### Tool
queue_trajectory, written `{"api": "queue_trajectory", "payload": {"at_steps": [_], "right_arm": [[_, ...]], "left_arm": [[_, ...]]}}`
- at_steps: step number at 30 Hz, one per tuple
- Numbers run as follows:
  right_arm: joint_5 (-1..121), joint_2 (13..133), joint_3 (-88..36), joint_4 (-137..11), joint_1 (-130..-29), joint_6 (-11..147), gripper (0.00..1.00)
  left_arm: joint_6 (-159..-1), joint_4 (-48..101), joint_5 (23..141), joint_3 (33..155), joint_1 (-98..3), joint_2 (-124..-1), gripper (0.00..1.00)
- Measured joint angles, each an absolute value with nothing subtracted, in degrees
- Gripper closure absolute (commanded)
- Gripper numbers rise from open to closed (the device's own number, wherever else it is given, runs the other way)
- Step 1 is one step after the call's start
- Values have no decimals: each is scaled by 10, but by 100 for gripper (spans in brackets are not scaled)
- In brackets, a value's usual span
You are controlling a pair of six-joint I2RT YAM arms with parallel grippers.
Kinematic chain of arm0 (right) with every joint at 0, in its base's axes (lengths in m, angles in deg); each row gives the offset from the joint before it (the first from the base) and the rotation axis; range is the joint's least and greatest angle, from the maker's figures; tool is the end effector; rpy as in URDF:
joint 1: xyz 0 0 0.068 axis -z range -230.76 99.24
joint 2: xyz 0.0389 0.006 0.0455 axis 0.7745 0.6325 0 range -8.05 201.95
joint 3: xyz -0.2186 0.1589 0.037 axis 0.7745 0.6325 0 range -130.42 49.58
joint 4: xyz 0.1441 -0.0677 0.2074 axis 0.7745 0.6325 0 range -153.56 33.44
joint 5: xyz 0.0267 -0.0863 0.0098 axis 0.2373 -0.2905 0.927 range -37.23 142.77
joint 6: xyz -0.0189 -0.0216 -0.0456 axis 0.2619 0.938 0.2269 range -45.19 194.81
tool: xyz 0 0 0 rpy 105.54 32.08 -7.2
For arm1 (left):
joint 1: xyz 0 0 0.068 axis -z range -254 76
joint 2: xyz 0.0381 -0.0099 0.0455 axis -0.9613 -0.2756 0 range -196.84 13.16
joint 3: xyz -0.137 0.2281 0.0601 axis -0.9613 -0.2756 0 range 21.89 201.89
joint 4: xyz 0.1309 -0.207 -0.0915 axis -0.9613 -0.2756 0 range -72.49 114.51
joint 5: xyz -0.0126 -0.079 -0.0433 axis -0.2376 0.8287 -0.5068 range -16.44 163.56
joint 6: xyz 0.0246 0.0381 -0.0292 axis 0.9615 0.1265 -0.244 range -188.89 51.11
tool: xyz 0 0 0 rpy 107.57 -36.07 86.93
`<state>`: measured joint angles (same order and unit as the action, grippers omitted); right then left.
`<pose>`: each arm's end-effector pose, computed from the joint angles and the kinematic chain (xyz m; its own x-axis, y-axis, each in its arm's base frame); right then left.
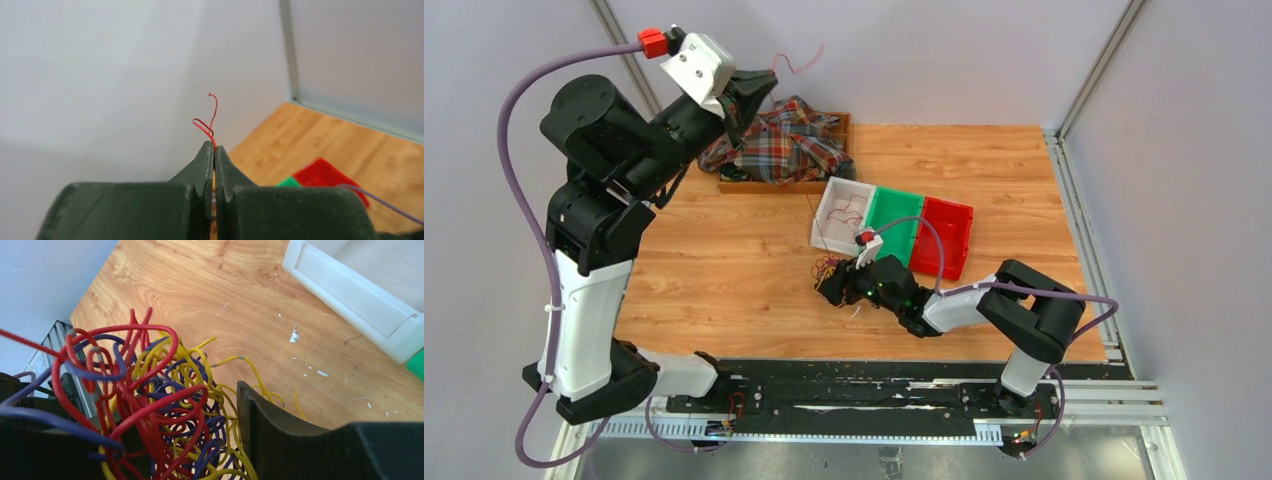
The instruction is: Untangle the cables
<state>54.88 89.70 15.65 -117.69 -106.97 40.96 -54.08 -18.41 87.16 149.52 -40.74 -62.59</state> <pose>0.1799 0.2712 0.1633 -0.5516 0.1766 -0.8152 -0.6543 0.5145 0.5542 0.1345 -0.0982 0.6161 0.3119 0.0924 -0.9456 0.6698 0.6845 0.2879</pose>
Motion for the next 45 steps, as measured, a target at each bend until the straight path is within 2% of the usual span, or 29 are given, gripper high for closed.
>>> {"api": "queue_trajectory", "payload": {"at_steps": [4, 10, 15, 23, 30, 36, 45], "right_arm": [[546, 900, 153, -1170, -1071, 407, 45], [544, 904, 153, -1132, -1071, 403, 34], [537, 862, 153, -1081, -1071, 415, 15], [532, 746, 145, -1026, -1071, 493, 13], [589, 740, 62, -1013, -1071, 584, 13], [606, 784, -16, -1010, -1071, 631, 20], [600, 903, -66, -1015, -1071, 637, 49]], "left_arm": [[-506, -53, 782, 1427, -407, -595, 100], [-500, 8, 746, 1414, -407, -573, 100], [-526, -1, 777, 1315, -407, -512, 100], [-562, -48, 837, 1266, -407, -495, 100], [-585, -84, 915, 1267, -407, -501, 100], [-589, -91, 937, 1293, -407, -507, 100], [-580, -88, 940, 1370, -407, -529, 100]]}}
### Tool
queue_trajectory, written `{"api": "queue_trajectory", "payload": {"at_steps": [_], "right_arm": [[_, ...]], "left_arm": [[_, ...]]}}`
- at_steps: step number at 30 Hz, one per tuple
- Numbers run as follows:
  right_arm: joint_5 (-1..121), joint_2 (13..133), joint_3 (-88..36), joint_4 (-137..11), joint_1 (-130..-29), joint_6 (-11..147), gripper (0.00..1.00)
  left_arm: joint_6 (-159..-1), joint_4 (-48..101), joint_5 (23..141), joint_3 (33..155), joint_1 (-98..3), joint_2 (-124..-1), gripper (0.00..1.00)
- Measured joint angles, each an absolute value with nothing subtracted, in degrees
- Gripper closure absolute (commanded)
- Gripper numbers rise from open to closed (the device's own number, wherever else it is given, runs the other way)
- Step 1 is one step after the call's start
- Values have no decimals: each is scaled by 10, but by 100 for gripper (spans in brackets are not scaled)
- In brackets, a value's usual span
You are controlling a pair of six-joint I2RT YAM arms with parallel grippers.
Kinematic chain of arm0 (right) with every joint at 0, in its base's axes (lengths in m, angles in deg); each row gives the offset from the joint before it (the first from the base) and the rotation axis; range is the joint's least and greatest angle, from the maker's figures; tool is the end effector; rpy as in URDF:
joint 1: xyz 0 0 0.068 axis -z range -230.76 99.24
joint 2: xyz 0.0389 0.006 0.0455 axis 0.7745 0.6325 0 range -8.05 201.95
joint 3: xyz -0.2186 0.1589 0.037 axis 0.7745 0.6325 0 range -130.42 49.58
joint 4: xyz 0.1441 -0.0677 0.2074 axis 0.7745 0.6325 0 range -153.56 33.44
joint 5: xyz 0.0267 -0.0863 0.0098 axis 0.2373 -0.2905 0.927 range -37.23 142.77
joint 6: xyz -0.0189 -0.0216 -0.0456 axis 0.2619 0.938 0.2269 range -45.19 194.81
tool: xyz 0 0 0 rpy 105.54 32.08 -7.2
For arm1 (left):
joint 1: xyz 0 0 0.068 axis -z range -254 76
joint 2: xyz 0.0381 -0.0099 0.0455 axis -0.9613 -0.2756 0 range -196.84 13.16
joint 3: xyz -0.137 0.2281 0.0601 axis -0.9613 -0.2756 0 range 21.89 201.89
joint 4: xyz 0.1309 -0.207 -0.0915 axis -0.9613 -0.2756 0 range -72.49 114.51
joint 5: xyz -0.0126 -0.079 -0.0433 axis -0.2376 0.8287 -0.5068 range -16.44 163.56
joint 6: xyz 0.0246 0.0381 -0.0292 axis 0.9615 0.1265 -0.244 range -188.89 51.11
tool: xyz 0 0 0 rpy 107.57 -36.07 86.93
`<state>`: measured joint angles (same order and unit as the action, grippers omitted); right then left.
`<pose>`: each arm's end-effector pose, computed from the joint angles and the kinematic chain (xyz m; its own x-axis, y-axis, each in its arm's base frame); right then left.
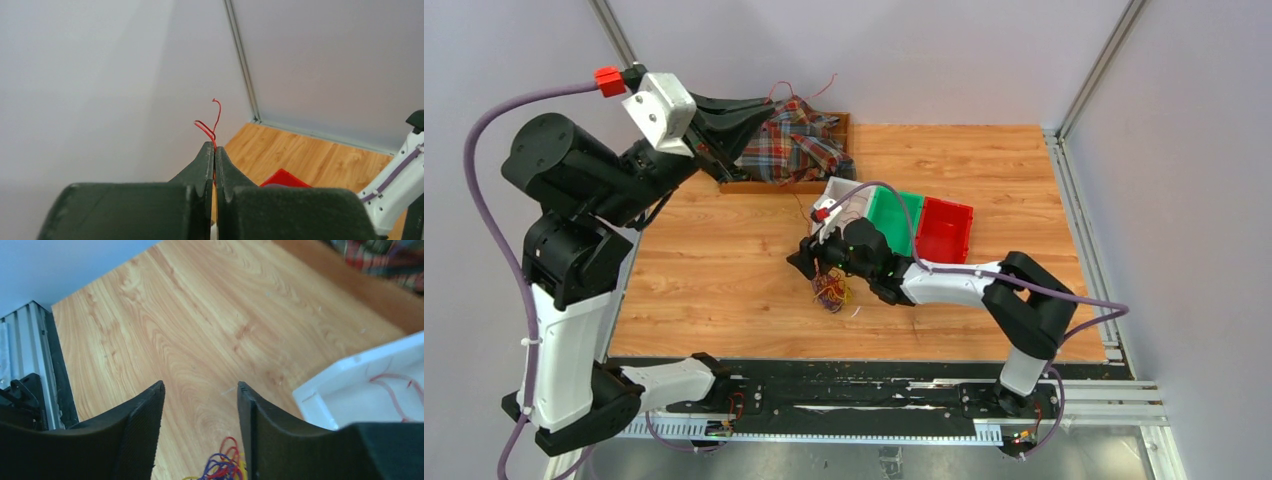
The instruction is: Untangle the cables
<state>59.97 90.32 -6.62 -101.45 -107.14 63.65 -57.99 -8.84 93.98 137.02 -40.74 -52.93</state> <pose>0.2118 0.3266 0.2465 -0.2138 0.0252 -0.9765 -0.8704 0.4489 0.2022 0.1033 -0.0826 0.6083 0.3725 -0.0325 -0.9275 0.7377 0.6167 0.2747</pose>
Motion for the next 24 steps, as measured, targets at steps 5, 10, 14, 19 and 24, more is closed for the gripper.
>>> {"api": "queue_trajectory", "payload": {"at_steps": [5, 10, 14, 19, 24], "right_arm": [[591, 946, -59, -1025, -1071, 607, 55], [585, 960, -19, -1069, -1071, 559, 57], [572, 966, 5, -1100, -1074, 527, 57], [546, 969, 37, -1124, -1085, 503, 54], [524, 982, 67, -1120, -1089, 488, 53]], "left_arm": [[-556, -65, 930, 1405, -407, -534, 100], [-531, -18, 905, 1411, -407, -530, 100], [-506, 35, 871, 1411, -407, -532, 100], [-457, 111, 829, 1427, -407, -546, 100], [-407, 198, 797, 1500, -407, -580, 100]]}}
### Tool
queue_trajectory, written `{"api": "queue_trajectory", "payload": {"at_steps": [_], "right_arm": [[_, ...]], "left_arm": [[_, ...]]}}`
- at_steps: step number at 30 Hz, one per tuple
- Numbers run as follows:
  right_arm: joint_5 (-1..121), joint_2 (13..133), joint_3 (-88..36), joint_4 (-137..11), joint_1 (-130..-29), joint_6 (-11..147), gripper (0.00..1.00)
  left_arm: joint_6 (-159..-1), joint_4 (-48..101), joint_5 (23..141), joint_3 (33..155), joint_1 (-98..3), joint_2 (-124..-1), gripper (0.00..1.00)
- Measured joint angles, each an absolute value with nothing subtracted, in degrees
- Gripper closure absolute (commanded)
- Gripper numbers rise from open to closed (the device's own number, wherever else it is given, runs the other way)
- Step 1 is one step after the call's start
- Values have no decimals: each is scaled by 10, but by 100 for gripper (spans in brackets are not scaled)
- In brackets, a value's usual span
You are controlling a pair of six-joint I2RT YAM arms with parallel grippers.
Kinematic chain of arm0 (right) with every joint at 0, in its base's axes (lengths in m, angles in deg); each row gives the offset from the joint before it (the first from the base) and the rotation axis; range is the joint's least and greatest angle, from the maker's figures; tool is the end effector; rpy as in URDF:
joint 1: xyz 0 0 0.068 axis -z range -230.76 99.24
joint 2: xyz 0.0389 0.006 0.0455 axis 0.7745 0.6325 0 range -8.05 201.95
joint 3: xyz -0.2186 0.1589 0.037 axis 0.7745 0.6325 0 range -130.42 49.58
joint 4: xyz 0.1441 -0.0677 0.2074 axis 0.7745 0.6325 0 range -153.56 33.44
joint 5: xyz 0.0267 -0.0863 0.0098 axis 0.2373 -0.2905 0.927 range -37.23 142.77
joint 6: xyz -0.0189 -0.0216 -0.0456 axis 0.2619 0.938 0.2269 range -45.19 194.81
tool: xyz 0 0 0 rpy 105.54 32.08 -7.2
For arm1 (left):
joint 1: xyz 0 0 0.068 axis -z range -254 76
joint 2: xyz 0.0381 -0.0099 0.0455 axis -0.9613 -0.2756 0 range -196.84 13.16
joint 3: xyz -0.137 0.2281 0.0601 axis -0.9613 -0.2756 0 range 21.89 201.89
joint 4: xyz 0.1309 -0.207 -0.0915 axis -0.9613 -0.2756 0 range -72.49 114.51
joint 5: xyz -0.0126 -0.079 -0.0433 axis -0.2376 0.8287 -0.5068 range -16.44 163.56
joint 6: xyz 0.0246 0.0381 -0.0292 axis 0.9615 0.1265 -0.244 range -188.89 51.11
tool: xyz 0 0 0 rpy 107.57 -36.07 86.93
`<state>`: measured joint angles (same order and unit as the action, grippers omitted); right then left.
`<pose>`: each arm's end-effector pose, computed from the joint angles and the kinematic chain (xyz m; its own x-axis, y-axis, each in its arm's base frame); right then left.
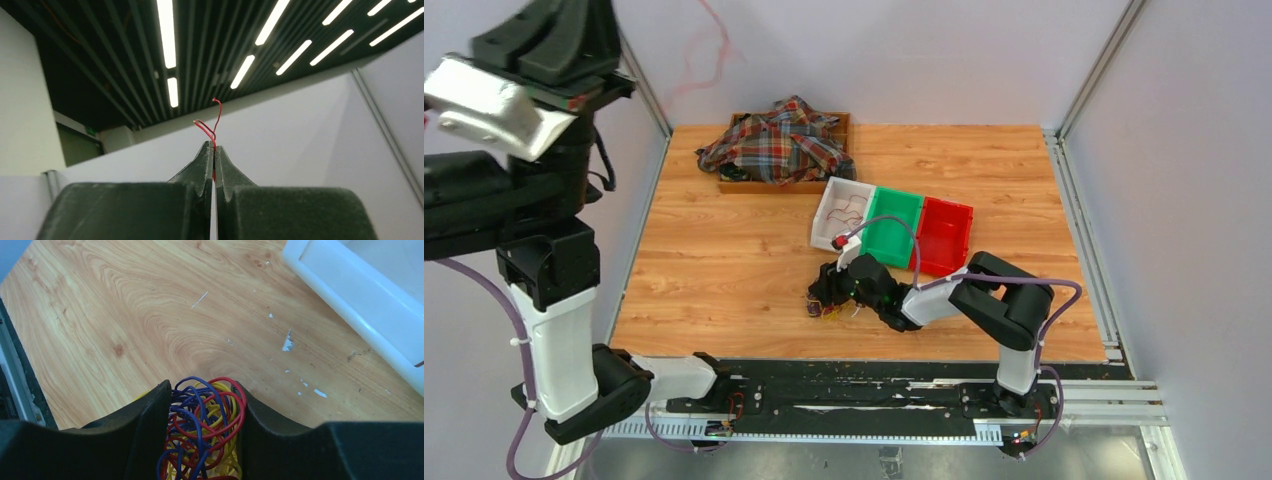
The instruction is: Untangle the cables
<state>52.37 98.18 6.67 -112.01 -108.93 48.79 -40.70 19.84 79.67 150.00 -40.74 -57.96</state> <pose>0.1918 0.3085 0.1469 -0.4928 0.0379 -0.8693 -0.7009 0.5748 0.4223 0.0686 -0.0496 0.6881 0.8667 -0.0068 -0.4988 0.2160 0.9065 0.3629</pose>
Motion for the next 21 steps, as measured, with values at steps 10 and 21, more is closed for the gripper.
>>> {"api": "queue_trajectory", "payload": {"at_steps": [10, 21], "right_arm": [[500, 977, 72, -1113, -1091, 475, 31], [499, 810, 72, -1028, -1092, 503, 16]], "left_arm": [[-363, 295, 784, 1493, -407, -551, 100], [-381, 245, 811, 1258, -407, -461, 100]]}}
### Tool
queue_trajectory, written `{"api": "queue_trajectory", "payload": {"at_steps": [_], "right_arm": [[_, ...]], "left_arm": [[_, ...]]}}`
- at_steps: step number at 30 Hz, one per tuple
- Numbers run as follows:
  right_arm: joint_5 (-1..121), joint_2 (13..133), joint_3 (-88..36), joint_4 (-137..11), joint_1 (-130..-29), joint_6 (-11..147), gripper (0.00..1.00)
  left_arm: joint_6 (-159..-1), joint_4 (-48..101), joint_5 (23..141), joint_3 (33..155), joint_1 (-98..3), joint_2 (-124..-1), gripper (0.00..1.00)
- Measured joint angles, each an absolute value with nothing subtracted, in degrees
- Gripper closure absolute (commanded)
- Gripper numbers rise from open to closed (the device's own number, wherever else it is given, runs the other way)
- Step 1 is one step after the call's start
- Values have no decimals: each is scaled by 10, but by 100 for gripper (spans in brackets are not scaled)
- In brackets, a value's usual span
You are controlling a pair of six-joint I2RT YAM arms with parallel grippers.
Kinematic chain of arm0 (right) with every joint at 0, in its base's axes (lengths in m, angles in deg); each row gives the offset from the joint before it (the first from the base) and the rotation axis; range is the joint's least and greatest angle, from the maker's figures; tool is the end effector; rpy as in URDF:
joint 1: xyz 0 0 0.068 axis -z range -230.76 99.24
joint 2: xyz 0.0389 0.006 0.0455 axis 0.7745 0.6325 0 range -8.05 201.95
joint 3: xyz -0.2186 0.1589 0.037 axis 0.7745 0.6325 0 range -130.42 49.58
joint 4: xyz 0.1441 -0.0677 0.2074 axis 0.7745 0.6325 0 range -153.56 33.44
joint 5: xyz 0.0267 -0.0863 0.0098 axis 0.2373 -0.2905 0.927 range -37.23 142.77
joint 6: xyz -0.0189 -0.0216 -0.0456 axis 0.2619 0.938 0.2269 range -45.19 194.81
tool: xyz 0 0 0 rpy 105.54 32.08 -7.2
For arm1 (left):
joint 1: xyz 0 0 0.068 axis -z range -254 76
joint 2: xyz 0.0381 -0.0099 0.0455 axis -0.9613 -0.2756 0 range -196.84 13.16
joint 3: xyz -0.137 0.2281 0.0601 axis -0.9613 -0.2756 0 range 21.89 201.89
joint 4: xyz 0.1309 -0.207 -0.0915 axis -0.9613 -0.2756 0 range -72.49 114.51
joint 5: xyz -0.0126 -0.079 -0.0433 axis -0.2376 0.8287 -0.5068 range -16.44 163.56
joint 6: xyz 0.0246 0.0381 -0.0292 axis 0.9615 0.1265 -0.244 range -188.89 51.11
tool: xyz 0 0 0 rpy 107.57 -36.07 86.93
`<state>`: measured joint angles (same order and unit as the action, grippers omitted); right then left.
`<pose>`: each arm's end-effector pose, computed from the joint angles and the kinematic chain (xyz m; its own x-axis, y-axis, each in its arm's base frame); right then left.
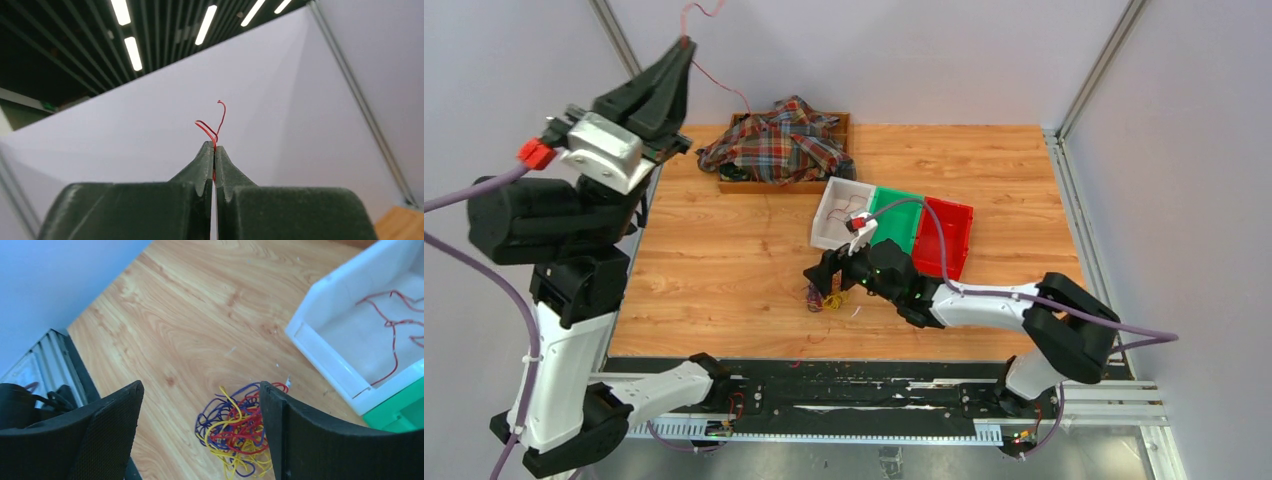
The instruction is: Untangle the cables
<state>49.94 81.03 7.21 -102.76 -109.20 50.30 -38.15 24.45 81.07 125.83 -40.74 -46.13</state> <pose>0.1773 0.2854 0.2260 -0.4047 0.1328 -0.9048 -0.7226 0.5599 0.4054 0.0770 -0.0561 0.6321 0.8224 0.0666 -0.5651 0.2342 0.8655 0.4428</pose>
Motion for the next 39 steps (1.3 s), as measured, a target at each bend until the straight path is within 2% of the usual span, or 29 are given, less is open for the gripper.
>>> {"api": "queue_trajectory", "payload": {"at_steps": [9, 17, 33, 39], "right_arm": [[517, 746, 21, -977, -1092, 540, 16], [495, 703, 9, -954, -1086, 552, 15], [301, 675, 12, -795, -1003, 536, 16], [277, 664, 14, -747, -967, 513, 16]], "left_arm": [[-474, 165, 869, 1194, -407, -451, 100], [-517, 153, 882, 1164, -407, -459, 100], [-499, 217, 854, 1118, -407, -491, 100], [-469, 241, 837, 1089, -407, -516, 100]]}}
